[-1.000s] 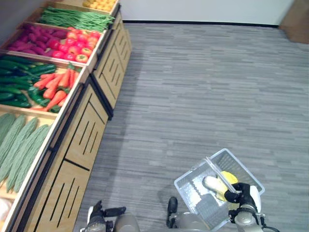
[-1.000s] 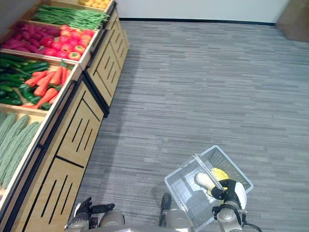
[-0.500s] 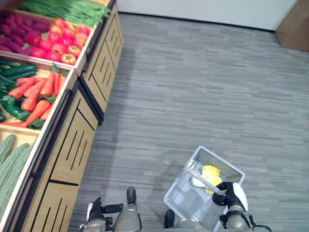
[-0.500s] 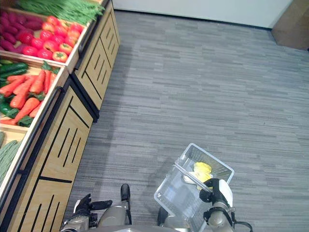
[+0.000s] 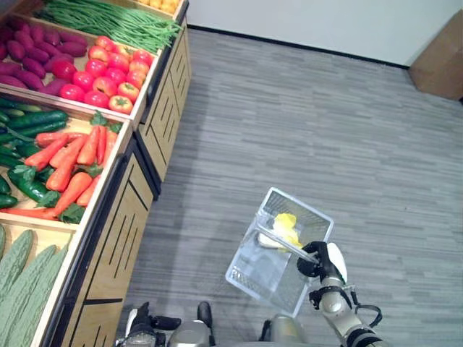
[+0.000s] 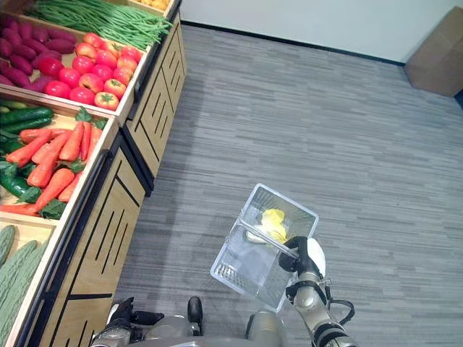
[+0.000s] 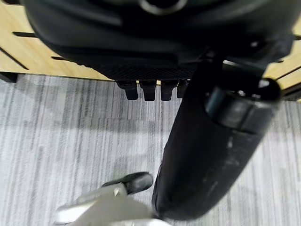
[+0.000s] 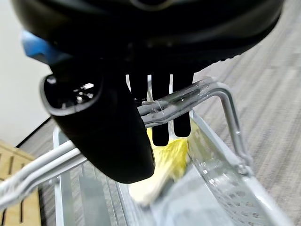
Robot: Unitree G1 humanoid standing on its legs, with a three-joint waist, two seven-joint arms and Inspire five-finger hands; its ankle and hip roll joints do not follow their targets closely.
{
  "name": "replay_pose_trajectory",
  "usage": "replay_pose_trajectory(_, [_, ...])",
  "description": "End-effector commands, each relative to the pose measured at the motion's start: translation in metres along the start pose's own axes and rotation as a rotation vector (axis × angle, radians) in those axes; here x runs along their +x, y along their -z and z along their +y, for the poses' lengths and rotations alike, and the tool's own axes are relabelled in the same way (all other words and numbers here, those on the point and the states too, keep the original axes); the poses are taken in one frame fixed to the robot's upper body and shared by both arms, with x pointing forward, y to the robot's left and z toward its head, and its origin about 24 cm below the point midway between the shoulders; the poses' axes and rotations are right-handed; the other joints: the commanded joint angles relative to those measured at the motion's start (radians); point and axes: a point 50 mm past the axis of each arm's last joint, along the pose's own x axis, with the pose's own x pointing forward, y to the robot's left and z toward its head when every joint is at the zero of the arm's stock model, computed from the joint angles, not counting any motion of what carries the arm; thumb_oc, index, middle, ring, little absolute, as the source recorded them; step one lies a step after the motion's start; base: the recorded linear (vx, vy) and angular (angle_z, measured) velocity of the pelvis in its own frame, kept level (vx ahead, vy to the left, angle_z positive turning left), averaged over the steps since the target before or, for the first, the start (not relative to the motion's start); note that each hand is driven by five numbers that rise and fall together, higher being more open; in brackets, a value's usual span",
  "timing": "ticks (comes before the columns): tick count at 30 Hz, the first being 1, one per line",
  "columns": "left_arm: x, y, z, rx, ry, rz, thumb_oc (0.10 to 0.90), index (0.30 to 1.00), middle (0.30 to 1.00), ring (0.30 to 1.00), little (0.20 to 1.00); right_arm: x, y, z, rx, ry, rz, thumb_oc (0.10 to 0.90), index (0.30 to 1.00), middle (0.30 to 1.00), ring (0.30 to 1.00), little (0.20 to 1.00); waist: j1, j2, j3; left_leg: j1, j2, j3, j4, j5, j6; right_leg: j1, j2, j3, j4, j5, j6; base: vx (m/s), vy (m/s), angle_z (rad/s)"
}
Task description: Get the vegetables into the basket
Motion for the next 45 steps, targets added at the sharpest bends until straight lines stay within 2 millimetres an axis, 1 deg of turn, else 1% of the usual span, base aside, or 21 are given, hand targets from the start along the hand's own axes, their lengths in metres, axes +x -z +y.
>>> replay_pose_trajectory(1, [0.000,-0.004,0.000,-0.010,-0.030,-0.032,0.900,1.000,1.000,1.000,1.000,0.011,-0.003,-0.036,0.038,0.171,-0.037,0.400,0.300,0.300,0.300,0.300,-0.069,0.000,0.017,0.024,0.053,-0.049,0.081,-0.086,-0.112,0.005,0.024,0.009,-0.393,0.212,0.024,0.33,-0.080,0.49])
replay_pose_trajectory(2, [0.000,-0.004,0.000,-0.010,-0.030,-0.032,0.900,1.000,1.000,1.000,1.000,0.011,-0.003,-0.036,0.038,0.171,-0.037,0.400,0.300,0.300,0.300,0.300,-0.069,0.004,0.020,0.029,0.057,-0.050,0.081,-0.090,-0.113,0.012,0.028,0.006,-0.397,0.212,0.024,0.46,-0.110,0.48])
replay_pose_trajectory(5, [0.000,-0.010,-0.004,-0.013,-0.017,-0.049,0.900,1.000,1.000,1.000,1.000,0.009,0.002,-0.038,0.014,0.162,-0.025,0.400,0.300,0.300,0.300,0.300,-0.111,0.001,0.010,0.109,0.067,-0.084,0.084,-0.121,-0.144,-0.043,0.042,0.049,-0.568,0.286,0.062,0.40,-0.091,0.35])
replay_pose_trajectory(7, [0.000,-0.009,-0.005,-0.018,-0.015,-0.048,0.900,1.000,1.000,1.000,1.000,0.008,0.006,-0.038,0.009,0.157,-0.010,0.400,0.300,0.300,0.300,0.300,-0.123,0.001,-0.002,0.129,0.073,-0.102,0.093,-0.120,-0.152,-0.054,0.052,0.082,-0.579,0.301,0.067,0.40,-0.122,0.14])
replay_pose_trajectory(9, [-0.002,-0.003,-0.008,-0.032,-0.014,-0.032,0.900,1.000,1.000,1.000,1.000,0.003,0.017,-0.038,-0.004,0.155,0.021,0.400,0.300,0.300,0.300,0.300,-0.121,0.000,-0.019,0.156,0.083,-0.119,0.103,-0.129,-0.166,-0.016,0.056,0.069,-0.573,0.307,0.054,0.36,-0.151,0.53])
replay_pose_trajectory(11, [-0.004,0.002,-0.012,-0.057,-0.021,-0.010,0.900,1.000,1.000,1.000,1.000,0.002,0.022,-0.039,-0.016,0.148,0.036,0.400,0.300,0.300,0.300,0.300,-0.112,0.010,-0.045,0.173,0.124,-0.137,0.102,-0.100,-0.193,0.010,0.076,0.023,-0.533,0.278,0.029,0.28,-0.218,0.70])
replay_pose_trajectory(16, [-0.006,0.011,-0.015,-0.035,-0.012,0.013,0.900,1.000,1.000,1.000,1.000,0.005,0.018,-0.045,-0.023,0.150,0.001,0.400,0.300,0.300,0.300,0.300,-0.109,0.021,-0.053,0.149,0.174,-0.176,0.148,-0.055,-0.223,0.019,0.114,-0.008,-0.485,0.209,-0.014,0.20,-0.233,0.22])
replay_pose_trajectory(17, [-0.007,0.015,-0.016,-0.020,-0.007,0.028,0.900,1.000,1.000,1.000,1.000,0.008,0.015,-0.050,-0.026,0.155,-0.012,0.400,0.300,0.300,0.300,0.300,-0.104,0.019,-0.046,0.116,0.189,-0.196,0.220,-0.013,-0.238,0.030,0.129,-0.015,-0.471,0.173,-0.041,0.18,-0.254,0.20])
replay_pose_trajectory(19, [-0.007,0.016,-0.017,-0.020,-0.005,0.030,0.900,1.000,1.000,1.000,1.000,0.008,0.014,-0.052,-0.026,0.160,-0.015,0.400,0.300,0.300,0.300,0.300,-0.103,0.017,-0.041,0.084,0.191,-0.204,0.276,0.002,-0.242,0.039,0.129,-0.019,-0.470,0.163,-0.054,0.14,-0.203,0.40])
replay_pose_trajectory(20, [-0.007,0.013,-0.020,-0.024,0.000,0.025,0.900,1.000,1.000,1.000,1.000,0.011,0.011,-0.058,-0.032,0.174,-0.034,0.400,0.300,0.300,0.300,0.300,-0.095,0.006,-0.024,0.017,0.191,-0.199,0.379,0.040,-0.243,0.067,0.126,-0.029,-0.473,0.142,-0.077,0.14,-0.260,0.35])
replay_pose_trajectory(22, [-0.007,0.011,-0.022,-0.028,0.007,0.022,0.900,1.000,1.000,1.000,1.000,0.012,0.013,-0.062,-0.031,0.195,-0.025,0.400,0.300,0.300,0.300,0.300,-0.095,-0.002,-0.009,-0.031,0.215,-0.135,0.467,0.068,-0.236,0.098,0.116,-0.053,-0.480,0.123,-0.099,0.15,-0.209,0.61])
replay_pose_trajectory(23, [-0.008,0.014,-0.023,-0.024,0.009,0.031,0.900,1.000,1.000,1.000,1.000,0.009,0.019,-0.067,-0.029,0.221,0.000,0.400,0.300,0.300,0.300,0.300,-0.110,0.004,-0.003,-0.055,0.264,0.043,0.415,0.069,-0.229,0.139,0.099,-0.103,-0.495,0.100,-0.099,0.15,-0.102,0.80])
replay_pose_trajectory(24, [-0.008,0.014,-0.023,-0.024,0.009,0.031,0.900,1.000,1.000,1.000,1.000,0.009,0.019,-0.067,-0.029,0.221,0.000,0.400,0.300,0.300,0.300,0.300,-0.110,0.004,-0.003,-0.055,0.264,0.044,0.415,0.069,-0.229,0.139,0.099,-0.102,-0.496,0.100,-0.099,0.14,-0.089,0.60])
replay_pose_trajectory(27, [-0.007,0.008,-0.025,-0.012,0.013,0.013,0.900,1.000,1.000,1.000,1.000,0.008,0.026,-0.068,-0.043,0.228,0.031,0.400,0.300,0.300,0.300,0.300,-0.111,0.006,0.005,-0.161,0.238,0.215,0.342,-0.013,-0.213,0.178,0.069,-0.164,-0.523,0.085,-0.077,0.10,0.002,0.98])
replay_pose_trajectory(28, [-0.008,0.009,-0.025,-0.011,0.017,0.017,0.900,1.000,1.000,1.000,1.000,0.007,0.027,-0.067,-0.055,0.221,0.036,0.400,0.300,0.300,0.300,0.300,-0.105,0.016,0.006,-0.227,0.244,0.272,0.290,0.016,-0.226,0.213,0.074,-0.180,-0.532,0.064,-0.065,0.17,0.045,1.00])
replay_pose_trajectory(29, [-0.008,0.009,-0.025,-0.010,0.018,0.017,0.900,1.000,1.000,1.000,1.000,0.006,0.028,-0.067,-0.056,0.221,0.036,0.400,0.300,0.300,0.300,0.300,-0.105,0.016,0.005,-0.226,0.244,0.270,0.291,0.013,-0.228,0.214,0.074,-0.179,-0.530,0.060,-0.064,0.21,0.065,0.88])
replay_pose_trajectory(31, [-0.008,0.015,-0.023,0.001,0.011,0.030,0.900,1.000,1.000,1.000,1.000,0.005,0.030,-0.065,-0.065,0.215,0.040,0.400,0.300,0.300,0.300,0.300,-0.090,0.020,0.007,-0.272,0.267,0.330,0.227,0.116,-0.250,0.274,0.084,-0.195,-0.552,0.047,-0.058,0.21,0.098,0.30])
replay_pose_trajectory(33, [-0.008,0.016,-0.022,-0.001,0.008,0.034,0.900,1.000,1.000,1.000,1.000,0.005,0.029,-0.064,-0.070,0.212,0.040,0.400,0.300,0.300,0.300,0.300,-0.083,0.016,0.010,-0.285,0.277,0.328,0.249,0.123,-0.253,0.288,0.081,-0.196,-0.553,0.041,-0.060,0.18,0.124,-0.06])
replay_pose_trajectory(35, [-0.010,0.024,-0.021,-0.012,-0.002,0.063,0.900,1.000,1.000,1.000,1.000,0.003,0.031,-0.059,-0.070,0.205,0.054,0.400,0.300,0.300,0.300,0.300,-0.073,0.020,-0.004,-0.219,0.222,0.314,0.163,0.096,-0.221,0.304,0.062,-0.194,-0.537,0.032,-0.037,0.23,0.291,-0.18])
replay_pose_trajectory(38, [-0.010,0.027,-0.020,-0.001,0.004,0.074,0.900,1.000,1.000,1.000,1.000,0.003,0.030,-0.056,-0.054,0.212,0.058,0.400,0.300,0.300,0.300,0.300,-0.067,0.009,-0.009,-0.194,0.194,0.335,0.162,0.065,-0.186,0.302,0.022,-0.192,-0.494,0.037,-0.021,0.19,0.320,-0.10])
replay_pose_trajectory(45, [-0.007,0.019,-0.012,-0.051,-0.030,0.056,0.900,1.000,1.000,1.000,1.000,0.004,0.023,-0.041,-0.044,0.170,0.054,0.400,0.300,0.300,0.300,0.300,-0.037,-0.023,-0.010,-0.203,0.173,0.340,0.227,-0.005,-0.154,0.313,-0.020,-0.192,-0.481,0.095,0.013,0.10,0.151,0.14])
